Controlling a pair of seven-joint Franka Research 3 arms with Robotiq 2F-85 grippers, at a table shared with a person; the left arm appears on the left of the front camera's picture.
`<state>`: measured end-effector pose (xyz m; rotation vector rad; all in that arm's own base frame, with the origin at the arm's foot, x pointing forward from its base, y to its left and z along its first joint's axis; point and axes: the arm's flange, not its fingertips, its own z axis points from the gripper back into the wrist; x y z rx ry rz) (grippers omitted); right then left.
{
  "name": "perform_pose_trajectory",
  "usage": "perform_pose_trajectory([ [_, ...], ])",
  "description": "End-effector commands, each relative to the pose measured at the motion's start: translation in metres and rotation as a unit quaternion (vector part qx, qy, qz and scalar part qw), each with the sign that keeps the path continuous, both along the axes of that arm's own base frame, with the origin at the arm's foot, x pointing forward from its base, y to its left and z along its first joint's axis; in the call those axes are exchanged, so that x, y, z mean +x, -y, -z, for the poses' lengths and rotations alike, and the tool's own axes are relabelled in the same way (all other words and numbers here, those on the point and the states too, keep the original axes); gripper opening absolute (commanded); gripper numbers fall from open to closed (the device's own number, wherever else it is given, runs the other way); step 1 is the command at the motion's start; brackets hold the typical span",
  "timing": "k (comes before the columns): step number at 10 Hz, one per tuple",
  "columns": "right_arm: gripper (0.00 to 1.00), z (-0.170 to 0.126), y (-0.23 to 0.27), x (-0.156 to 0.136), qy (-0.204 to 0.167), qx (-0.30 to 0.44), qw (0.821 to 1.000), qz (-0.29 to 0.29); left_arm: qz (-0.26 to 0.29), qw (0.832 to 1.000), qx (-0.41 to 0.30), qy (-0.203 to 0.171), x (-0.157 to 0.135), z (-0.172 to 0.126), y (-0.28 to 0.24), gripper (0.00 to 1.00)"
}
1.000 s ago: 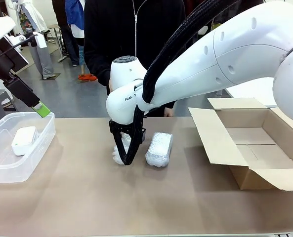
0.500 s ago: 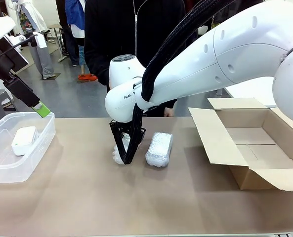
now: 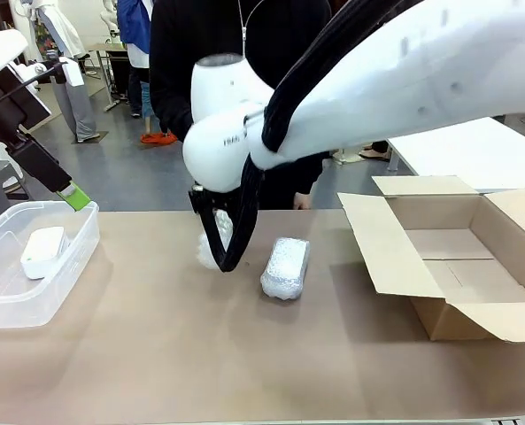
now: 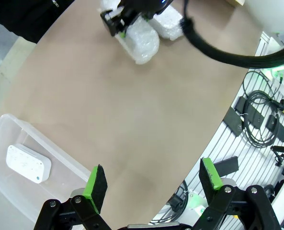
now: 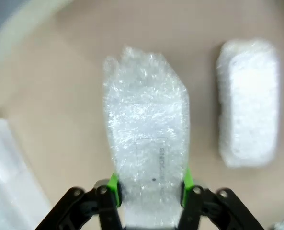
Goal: Separate and place wrapped and unwrapped clocks.
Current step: Pick up the Digital clock indicated by the person.
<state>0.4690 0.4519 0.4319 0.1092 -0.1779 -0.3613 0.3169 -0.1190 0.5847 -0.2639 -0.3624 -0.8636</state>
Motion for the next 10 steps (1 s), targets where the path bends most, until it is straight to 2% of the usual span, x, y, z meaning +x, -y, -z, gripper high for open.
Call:
perform_pose_trajectory([
  [1, 0.00, -0.044, 0.017, -0.040, 0.010, 0.007, 0.999, -0.031, -0.002, 1.000, -0.002, 0.004, 0.000, 0.000, 0.000, 1.00],
  [4, 0.00, -0.095, 0.014, -0.077, 0.036, 0.004, 0.997, -0.061, -0.002, 1.000, -0.002, 0.004, 0.000, 0.000, 0.000, 1.00],
  [6, 0.00, -0.105, 0.013, -0.082, 0.048, 0.010, 0.998, -0.045, -0.002, 1.000, -0.002, 0.004, 0.000, 0.000, 0.000, 1.00],
  [7, 0.00, -0.102, 0.008, -0.065, 0.038, 0.011, 0.999, -0.028, -0.002, 1.000, -0.002, 0.004, 0.000, 0.000, 0.000, 1.00],
  [8, 0.00, -0.112, 0.003, -0.086, 0.047, 0.005, 0.997, -0.055, -0.002, 1.000, -0.002, 0.004, 0.000, 0.000, 0.000, 1.00],
  [10, 0.00, -0.112, 0.003, -0.086, 0.047, 0.005, 0.997, -0.055, -0.002, 1.000, -0.002, 0.004, 0.000, 0.000, 0.000, 1.00],
])
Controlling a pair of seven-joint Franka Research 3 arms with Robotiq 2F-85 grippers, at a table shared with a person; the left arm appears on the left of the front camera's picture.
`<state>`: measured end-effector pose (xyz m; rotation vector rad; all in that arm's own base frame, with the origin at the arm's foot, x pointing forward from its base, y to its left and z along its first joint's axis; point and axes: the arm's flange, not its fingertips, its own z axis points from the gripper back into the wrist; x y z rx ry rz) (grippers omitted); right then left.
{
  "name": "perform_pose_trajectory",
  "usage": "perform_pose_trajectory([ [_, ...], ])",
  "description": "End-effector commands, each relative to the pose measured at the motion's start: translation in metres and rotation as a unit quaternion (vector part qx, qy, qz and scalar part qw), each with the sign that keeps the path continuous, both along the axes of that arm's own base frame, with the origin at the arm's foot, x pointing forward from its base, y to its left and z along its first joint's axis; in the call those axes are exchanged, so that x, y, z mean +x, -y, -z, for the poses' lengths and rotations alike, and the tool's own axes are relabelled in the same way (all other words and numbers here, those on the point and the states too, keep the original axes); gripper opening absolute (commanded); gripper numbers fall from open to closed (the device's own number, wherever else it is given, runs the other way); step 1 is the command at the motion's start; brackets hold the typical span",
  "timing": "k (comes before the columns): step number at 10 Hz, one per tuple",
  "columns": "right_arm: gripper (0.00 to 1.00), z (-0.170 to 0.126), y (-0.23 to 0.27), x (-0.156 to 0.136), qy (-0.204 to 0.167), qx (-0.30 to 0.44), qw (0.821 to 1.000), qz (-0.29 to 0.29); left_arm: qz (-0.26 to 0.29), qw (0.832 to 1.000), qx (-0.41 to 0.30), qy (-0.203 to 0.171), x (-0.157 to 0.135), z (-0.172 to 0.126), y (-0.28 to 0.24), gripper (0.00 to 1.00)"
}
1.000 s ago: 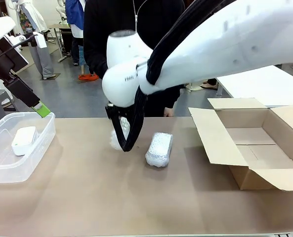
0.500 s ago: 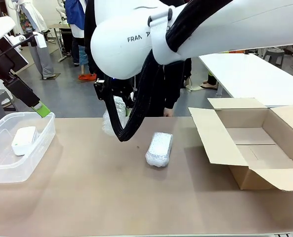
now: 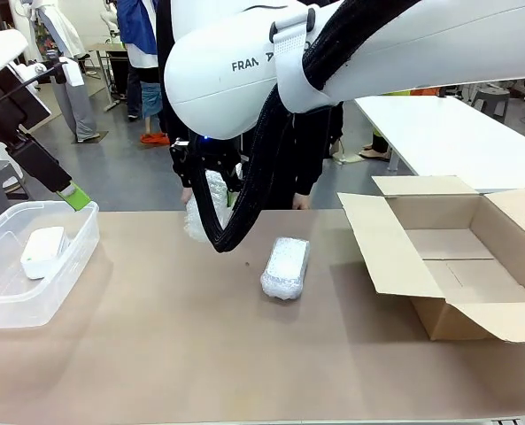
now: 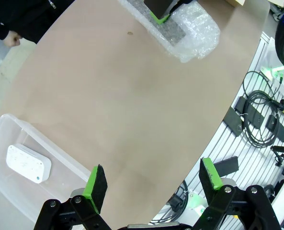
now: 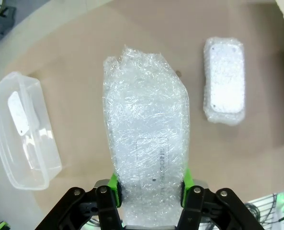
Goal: Separate and place wrapped and unwrapped clocks.
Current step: Pick up the Digital clock indicated by the person, then if the picked Digital clock is wrapped, place it in the Package Box ; if not, place it in the Organizing box.
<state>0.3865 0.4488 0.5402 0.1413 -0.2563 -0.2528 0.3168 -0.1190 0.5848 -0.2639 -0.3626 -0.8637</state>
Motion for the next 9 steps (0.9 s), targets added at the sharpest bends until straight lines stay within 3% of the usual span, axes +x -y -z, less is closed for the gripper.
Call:
perform_pose_trajectory([
  [1, 0.00, -0.0040, -0.0002, -0.0030, 0.003, 0.001, 1.000, -0.003, -0.002, 1.000, -0.002, 0.004, 0.0000, -0.0004, -0.0001, 1.00],
  [9, 0.00, -0.0040, -0.0002, -0.0030, 0.003, 0.001, 1.000, -0.003, -0.002, 1.000, -0.002, 0.004, 0.0000, -0.0004, -0.0001, 1.00],
])
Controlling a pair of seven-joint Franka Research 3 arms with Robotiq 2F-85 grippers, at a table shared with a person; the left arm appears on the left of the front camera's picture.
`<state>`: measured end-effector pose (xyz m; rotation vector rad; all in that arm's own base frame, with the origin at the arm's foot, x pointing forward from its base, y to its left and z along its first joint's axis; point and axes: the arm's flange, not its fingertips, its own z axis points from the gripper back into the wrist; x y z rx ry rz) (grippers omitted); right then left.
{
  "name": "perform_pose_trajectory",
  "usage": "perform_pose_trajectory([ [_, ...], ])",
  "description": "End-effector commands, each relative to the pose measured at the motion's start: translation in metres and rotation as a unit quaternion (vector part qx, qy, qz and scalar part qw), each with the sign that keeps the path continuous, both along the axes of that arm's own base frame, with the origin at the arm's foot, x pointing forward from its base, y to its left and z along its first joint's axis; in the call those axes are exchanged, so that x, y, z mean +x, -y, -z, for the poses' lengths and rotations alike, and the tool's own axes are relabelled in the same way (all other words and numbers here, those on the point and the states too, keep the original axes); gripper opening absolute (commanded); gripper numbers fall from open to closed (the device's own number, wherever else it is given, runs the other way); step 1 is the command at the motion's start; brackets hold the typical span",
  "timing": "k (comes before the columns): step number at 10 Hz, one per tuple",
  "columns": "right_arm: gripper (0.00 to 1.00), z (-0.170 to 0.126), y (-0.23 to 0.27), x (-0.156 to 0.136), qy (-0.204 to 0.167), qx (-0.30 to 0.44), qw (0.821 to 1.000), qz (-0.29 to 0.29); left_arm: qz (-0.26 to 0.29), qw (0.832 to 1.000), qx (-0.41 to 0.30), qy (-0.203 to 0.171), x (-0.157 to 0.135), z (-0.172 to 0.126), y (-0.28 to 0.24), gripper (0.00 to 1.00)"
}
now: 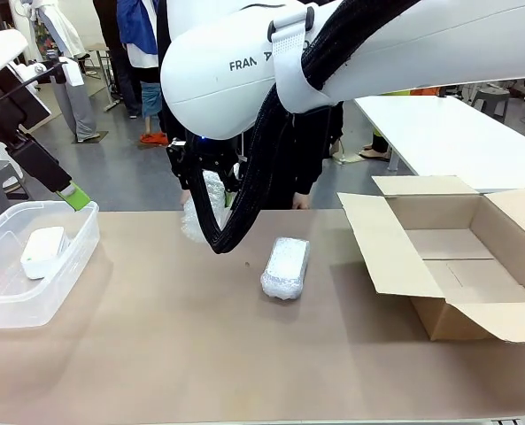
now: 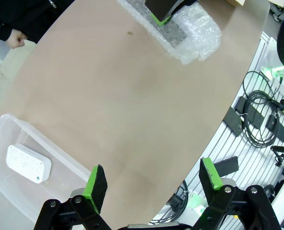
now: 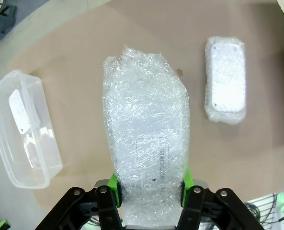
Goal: Separate and place wrapped and unwrapped clocks.
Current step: If the picked Digital clock is wrapped, place it in the Package Box ; if not, place it in the Organizing box.
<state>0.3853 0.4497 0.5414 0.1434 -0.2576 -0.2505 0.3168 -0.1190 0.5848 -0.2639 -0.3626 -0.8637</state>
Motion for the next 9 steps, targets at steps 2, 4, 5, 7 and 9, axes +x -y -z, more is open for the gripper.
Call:
perform_pose_trajectory([
  [2, 0.52, 0.000, 0.000, 0.000, 0.000, 0.000, 1.000, 0.000, -0.002, 1.000, -0.002, 0.004, 0.000, 0.000, 0.000, 1.00],
  [4, 0.52, -0.041, 0.072, 0.006, -0.026, -0.040, 0.999, 0.006, -0.002, 1.000, -0.002, 0.004, 0.000, 0.000, 0.000, 1.00],
  [5, 0.52, -0.054, 0.112, 0.010, -0.069, -0.065, 0.995, -0.017, -0.002, 1.000, -0.002, 0.004, 0.000, 0.000, 0.000, 1.00],
  [7, 0.52, -0.051, 0.185, 0.016, -0.112, -0.106, 0.986, -0.067, -0.002, 1.000, -0.002, 0.004, 0.000, 0.000, 0.000, 1.00],
  [9, 0.52, -0.039, 0.275, 0.016, -0.056, -0.108, 0.986, -0.115, -0.002, 1.000, -0.002, 0.004, 0.000, 0.000, 0.000, 1.00],
])
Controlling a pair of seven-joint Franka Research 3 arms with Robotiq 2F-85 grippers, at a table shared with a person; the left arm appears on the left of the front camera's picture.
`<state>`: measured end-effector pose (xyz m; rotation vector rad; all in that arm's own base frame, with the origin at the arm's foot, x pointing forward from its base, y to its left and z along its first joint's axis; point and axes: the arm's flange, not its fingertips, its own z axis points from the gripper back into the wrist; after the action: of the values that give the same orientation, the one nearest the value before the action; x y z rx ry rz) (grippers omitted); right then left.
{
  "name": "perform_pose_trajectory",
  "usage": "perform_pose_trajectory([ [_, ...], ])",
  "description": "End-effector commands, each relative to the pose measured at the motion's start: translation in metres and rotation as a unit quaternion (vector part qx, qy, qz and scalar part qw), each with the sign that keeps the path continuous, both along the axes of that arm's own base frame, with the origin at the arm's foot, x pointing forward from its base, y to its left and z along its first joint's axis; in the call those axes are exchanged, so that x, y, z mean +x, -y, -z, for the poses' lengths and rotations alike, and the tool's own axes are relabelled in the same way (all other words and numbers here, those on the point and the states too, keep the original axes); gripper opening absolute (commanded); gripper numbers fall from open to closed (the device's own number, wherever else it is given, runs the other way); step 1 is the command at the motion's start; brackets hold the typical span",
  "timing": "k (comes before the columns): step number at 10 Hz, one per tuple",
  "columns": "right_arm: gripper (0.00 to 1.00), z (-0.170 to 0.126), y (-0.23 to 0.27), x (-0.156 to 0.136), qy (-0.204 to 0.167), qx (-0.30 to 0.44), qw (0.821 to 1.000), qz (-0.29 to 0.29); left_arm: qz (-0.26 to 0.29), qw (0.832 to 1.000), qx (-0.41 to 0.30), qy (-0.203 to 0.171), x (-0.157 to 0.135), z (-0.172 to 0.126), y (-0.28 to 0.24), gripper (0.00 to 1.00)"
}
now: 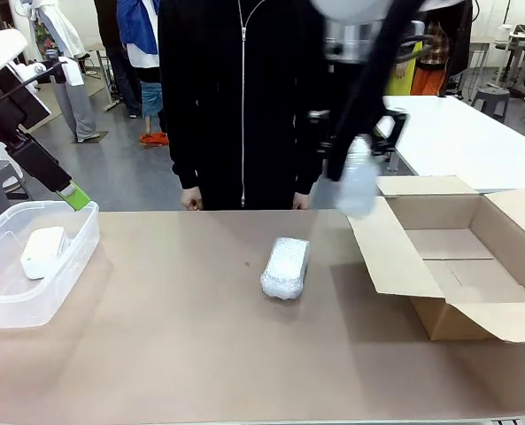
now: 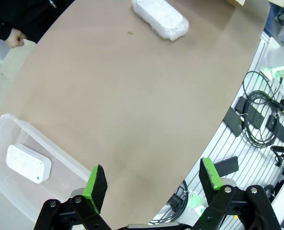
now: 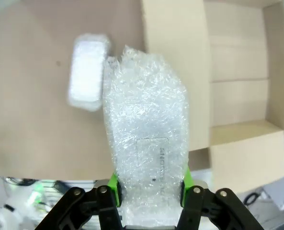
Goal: Separate and place wrapped and unwrapped clocks.
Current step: If the picked Digital clock is wrapped, place it in the Package Box ; if not, place it in the Organizing box.
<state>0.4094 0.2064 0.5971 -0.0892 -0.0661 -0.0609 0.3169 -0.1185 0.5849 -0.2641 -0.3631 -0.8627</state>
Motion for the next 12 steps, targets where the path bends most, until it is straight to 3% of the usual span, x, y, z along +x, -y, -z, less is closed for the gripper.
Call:
perform_pose_trajectory([
  [1, 0.52, 0.032, 0.072, -0.010, 0.072, 0.020, 0.996, -0.052, -0.001, 1.000, -0.002, 0.004, 0.000, 0.000, 0.000, 1.00],
  [4, 0.52, 0.079, 0.150, 0.006, 0.088, 0.054, 0.994, -0.030, -0.001, 1.000, -0.002, 0.004, 0.000, 0.000, 0.000, 1.00],
  [6, 0.52, 0.101, 0.184, 0.019, 0.051, 0.114, 0.992, 0.004, -0.001, 1.000, -0.002, 0.004, 0.000, 0.000, 0.000, 1.00],
  [8, 0.52, 0.123, 0.193, 0.041, 0.028, 0.159, 0.987, 0.015, -0.001, 1.000, -0.002, 0.004, 0.000, 0.000, 0.000, 1.00],
  [9, 0.52, 0.129, 0.191, 0.050, 0.038, 0.177, 0.983, 0.029, -0.001, 1.000, -0.002, 0.004, 0.000, 0.000, 0.000, 1.00],
  [10, 0.52, 0.138, 0.189, 0.060, 0.011, 0.141, 0.988, 0.069, -0.001, 1.000, -0.002, 0.004, 0.000, 0.000, 0.000, 1.00],
  [12, 0.52, 0.142, 0.183, 0.063, 0.020, 0.130, 0.988, 0.086, -0.001, 1.000, -0.002, 0.004, 0.000, 0.000, 0.000, 1.00],
])
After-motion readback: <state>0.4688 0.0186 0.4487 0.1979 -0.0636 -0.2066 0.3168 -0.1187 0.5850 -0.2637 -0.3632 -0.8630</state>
